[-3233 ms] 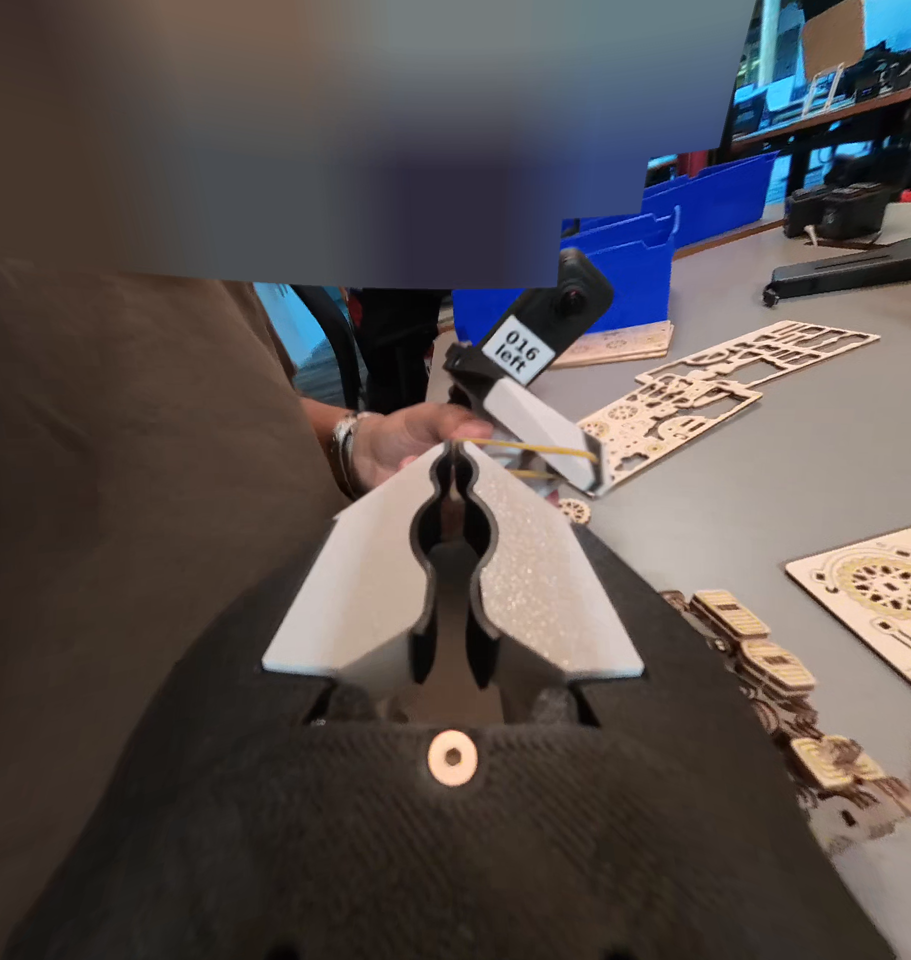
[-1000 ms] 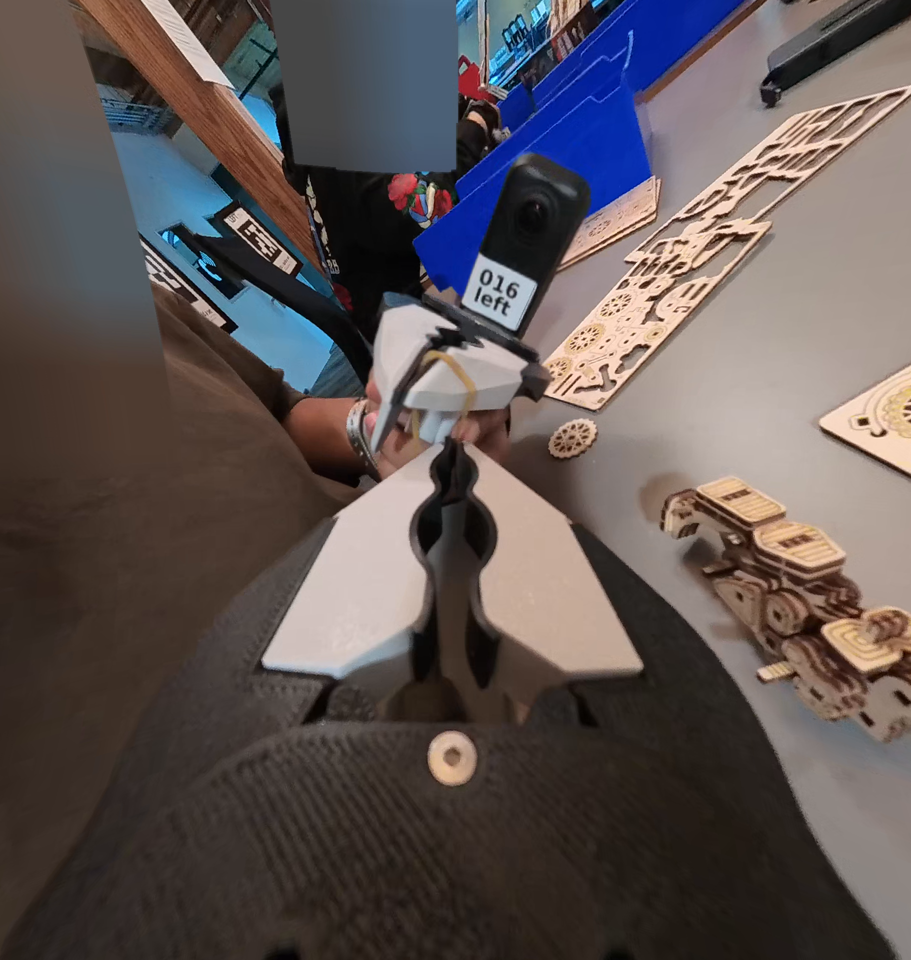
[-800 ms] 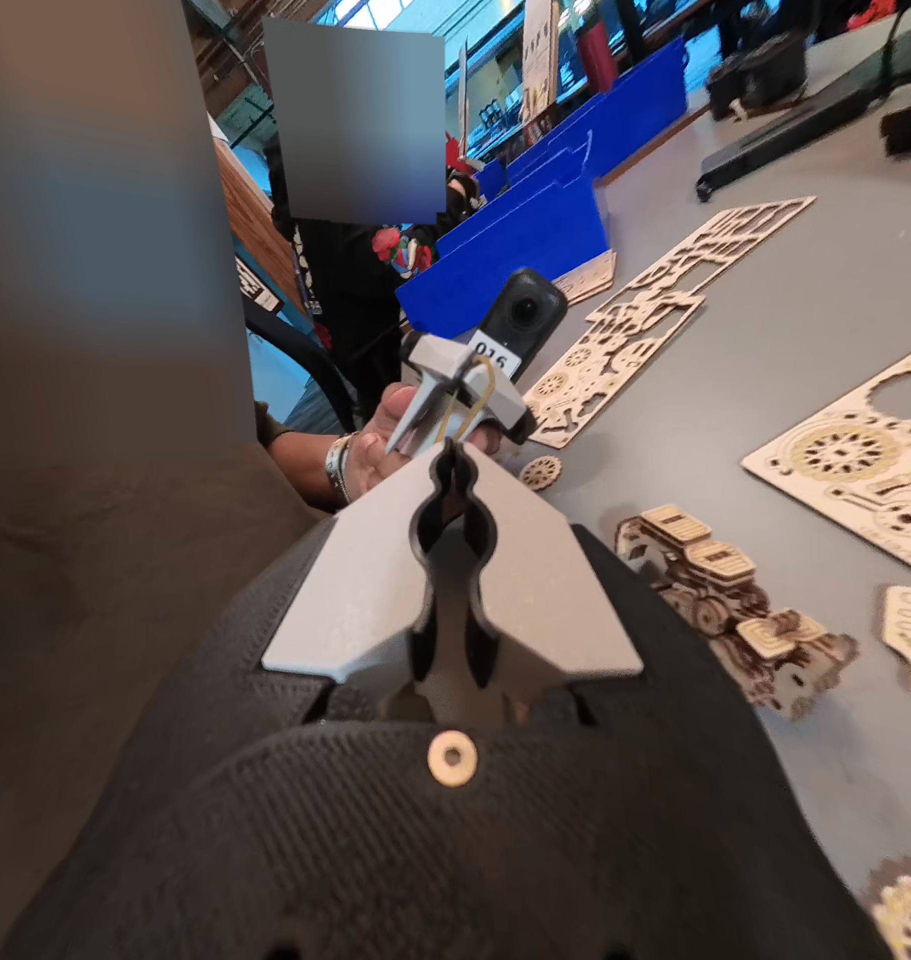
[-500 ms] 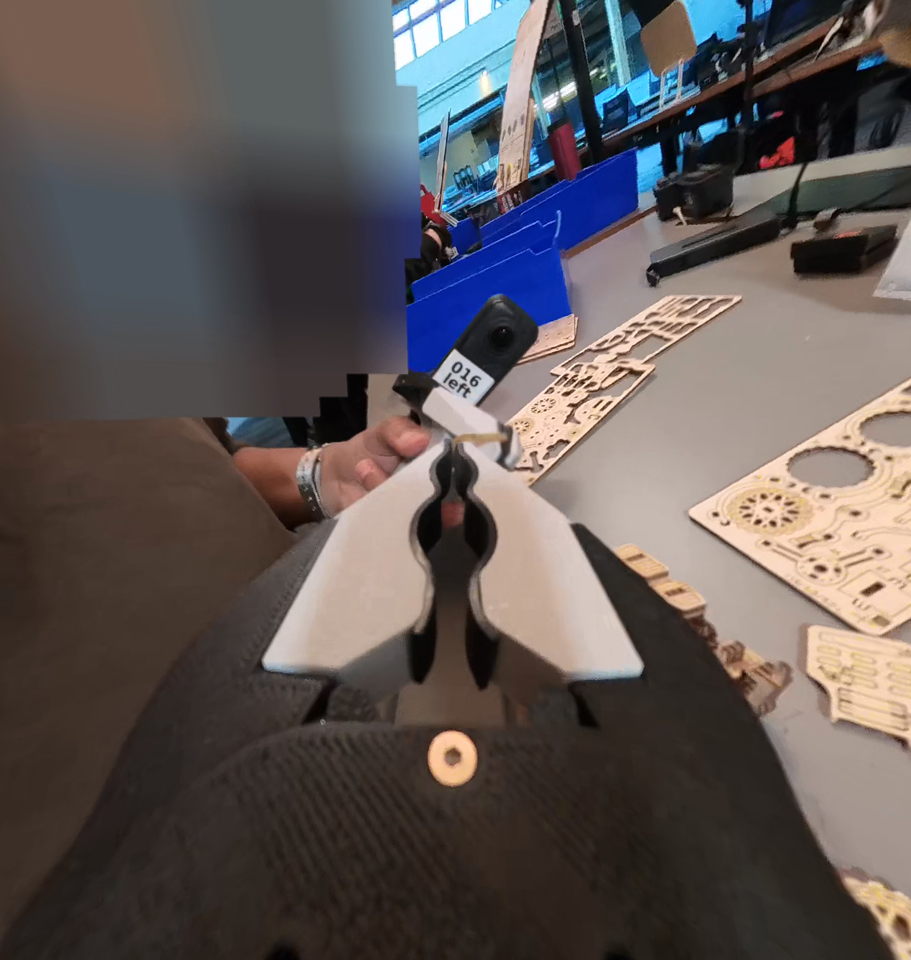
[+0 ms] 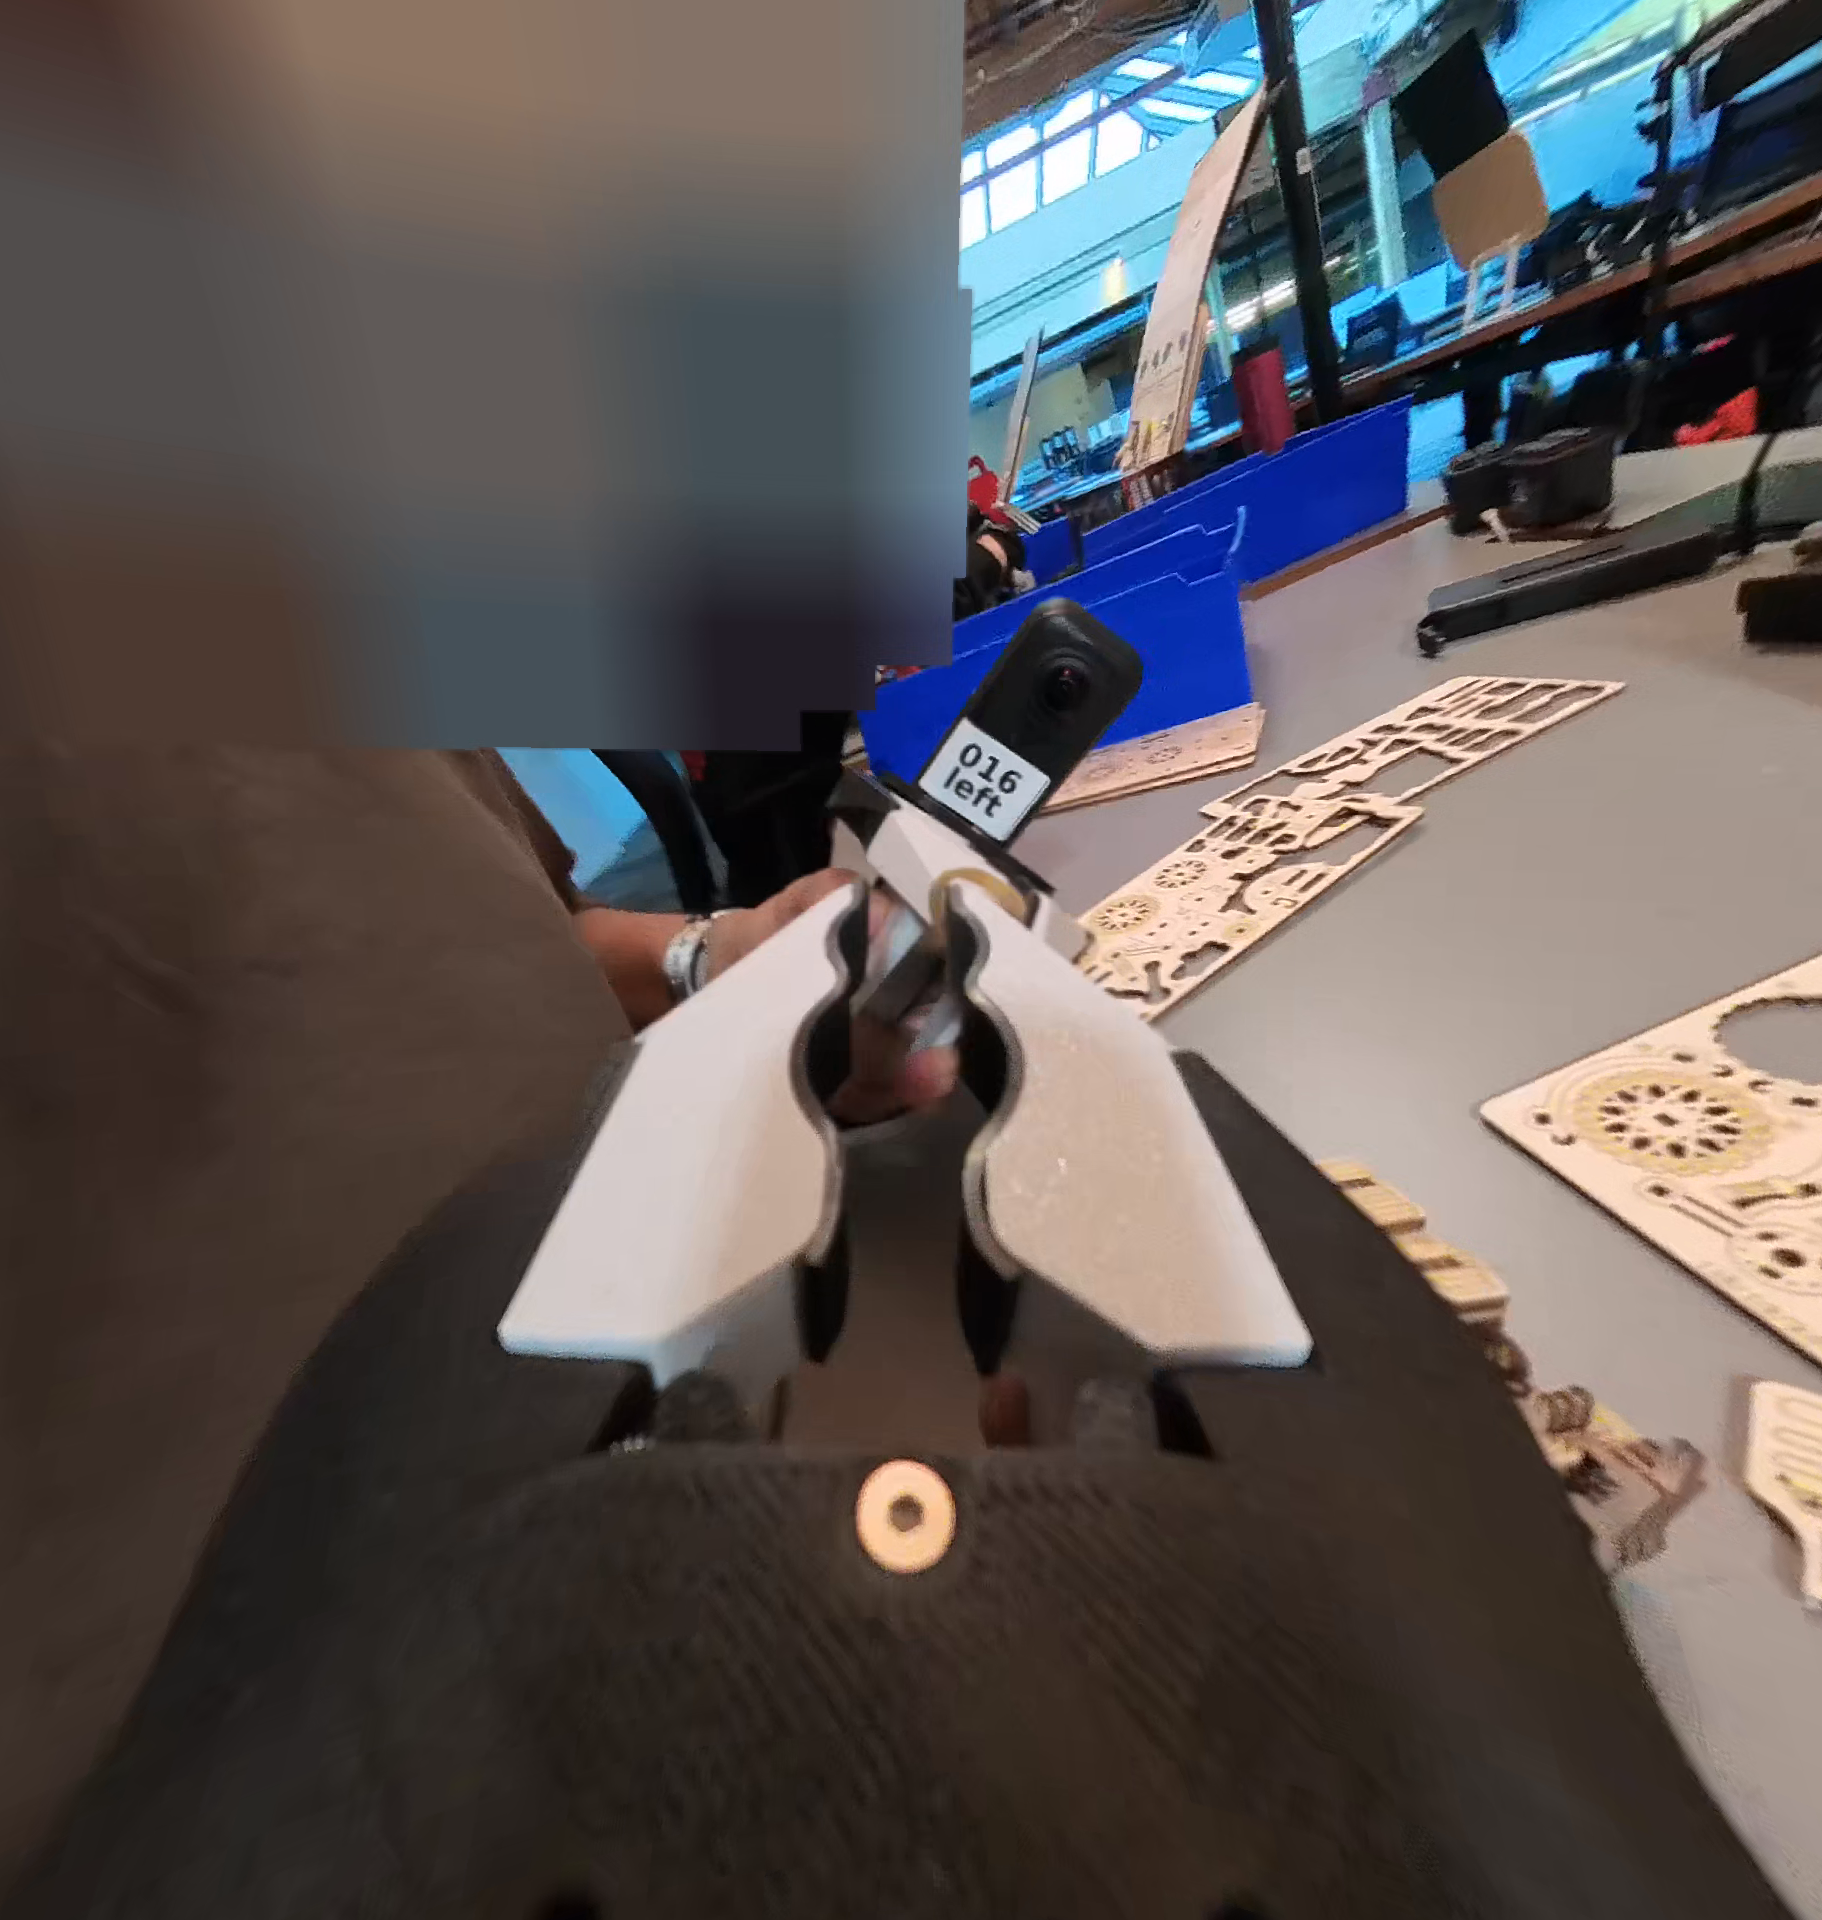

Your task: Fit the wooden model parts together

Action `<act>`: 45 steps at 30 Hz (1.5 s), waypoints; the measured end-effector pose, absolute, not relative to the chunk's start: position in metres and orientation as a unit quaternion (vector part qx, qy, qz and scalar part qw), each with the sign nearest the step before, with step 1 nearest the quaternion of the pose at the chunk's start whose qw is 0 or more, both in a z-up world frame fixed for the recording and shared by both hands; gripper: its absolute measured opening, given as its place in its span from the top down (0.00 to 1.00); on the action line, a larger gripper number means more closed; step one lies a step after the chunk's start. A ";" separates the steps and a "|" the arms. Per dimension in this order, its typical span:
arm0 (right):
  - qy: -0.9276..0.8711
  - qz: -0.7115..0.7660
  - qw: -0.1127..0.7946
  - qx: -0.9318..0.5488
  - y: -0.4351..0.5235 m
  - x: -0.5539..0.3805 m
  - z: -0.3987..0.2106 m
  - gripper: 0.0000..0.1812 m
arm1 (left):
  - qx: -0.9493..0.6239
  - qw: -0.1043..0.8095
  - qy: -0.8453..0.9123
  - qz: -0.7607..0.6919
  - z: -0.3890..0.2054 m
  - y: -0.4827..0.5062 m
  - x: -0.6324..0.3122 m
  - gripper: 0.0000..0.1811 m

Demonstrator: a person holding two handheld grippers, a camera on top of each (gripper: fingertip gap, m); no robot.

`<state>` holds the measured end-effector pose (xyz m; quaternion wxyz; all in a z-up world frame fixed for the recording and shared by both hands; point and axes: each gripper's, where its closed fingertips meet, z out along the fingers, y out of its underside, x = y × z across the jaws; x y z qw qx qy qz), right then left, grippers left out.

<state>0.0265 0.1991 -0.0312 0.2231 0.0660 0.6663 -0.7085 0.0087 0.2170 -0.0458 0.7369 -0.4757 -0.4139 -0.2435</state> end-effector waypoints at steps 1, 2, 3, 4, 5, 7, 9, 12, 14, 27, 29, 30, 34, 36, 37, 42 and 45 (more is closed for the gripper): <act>0.661 -0.708 0.238 0.076 0.200 0.024 -0.030 0.92 | -0.473 0.739 -0.417 -0.237 -0.045 0.214 0.007 1.00; 0.654 -0.709 0.248 0.085 0.202 0.021 -0.029 0.91 | -0.474 0.740 -0.419 -0.228 -0.046 0.211 0.005 1.00; 0.648 -0.712 0.254 0.093 0.203 0.018 -0.028 0.91 | -0.477 0.741 -0.420 -0.219 -0.046 0.210 0.004 1.00; 0.642 -0.715 0.257 0.104 0.204 0.014 -0.027 0.89 | -0.480 0.741 -0.421 -0.210 -0.046 0.209 0.004 1.00; 0.638 -0.716 0.259 0.114 0.205 0.010 -0.027 0.86 | -0.484 0.742 -0.419 -0.202 -0.045 0.209 0.004 1.00; 0.639 -0.713 0.255 0.133 0.206 0.003 -0.030 0.85 | -0.485 0.744 -0.413 -0.202 -0.044 0.210 0.005 1.00; 0.649 -0.713 0.225 0.143 0.207 -0.005 -0.033 0.94 | -0.480 0.743 -0.418 -0.207 -0.045 0.210 0.004 1.00; 0.668 -0.714 0.164 0.131 0.208 -0.009 -0.035 0.99 | -0.481 0.742 -0.417 -0.210 -0.045 0.210 0.004 1.00; 0.686 -0.706 0.137 0.112 0.206 -0.005 -0.039 1.00 | -0.488 0.738 -0.416 -0.210 -0.046 0.213 0.005 1.00; 0.714 -0.682 0.141 0.072 0.196 0.017 -0.050 1.00 | -0.571 0.691 -0.433 -0.100 -0.064 0.217 0.001 1.00; 0.713 -0.681 0.149 0.075 0.195 0.017 -0.051 1.00 | -0.585 0.683 -0.431 -0.072 -0.066 0.216 0.000 1.00; 0.712 -0.682 0.148 0.077 0.195 0.017 -0.051 1.00 | -0.590 0.681 -0.430 -0.059 -0.066 0.216 0.000 1.00; 0.713 -0.680 0.147 0.087 0.196 0.013 -0.052 1.00 | -0.595 0.677 -0.432 -0.044 -0.067 0.215 -0.002 0.99; 0.704 -0.682 0.166 0.105 0.197 0.009 -0.052 1.00 | -0.588 0.681 -0.434 -0.055 -0.066 0.214 -0.002 0.97; 0.700 -0.681 0.180 0.113 0.198 0.008 -0.052 1.00 | -0.584 0.680 -0.439 -0.056 -0.067 0.213 -0.003 0.99; 0.695 -0.675 0.219 0.119 0.195 0.014 -0.051 0.88 | -0.600 0.665 -0.444 -0.031 -0.072 0.212 -0.005 0.98; 0.718 -0.667 0.162 0.112 0.194 0.010 -0.058 0.94 | -0.607 0.660 -0.442 -0.022 -0.074 0.214 -0.004 0.98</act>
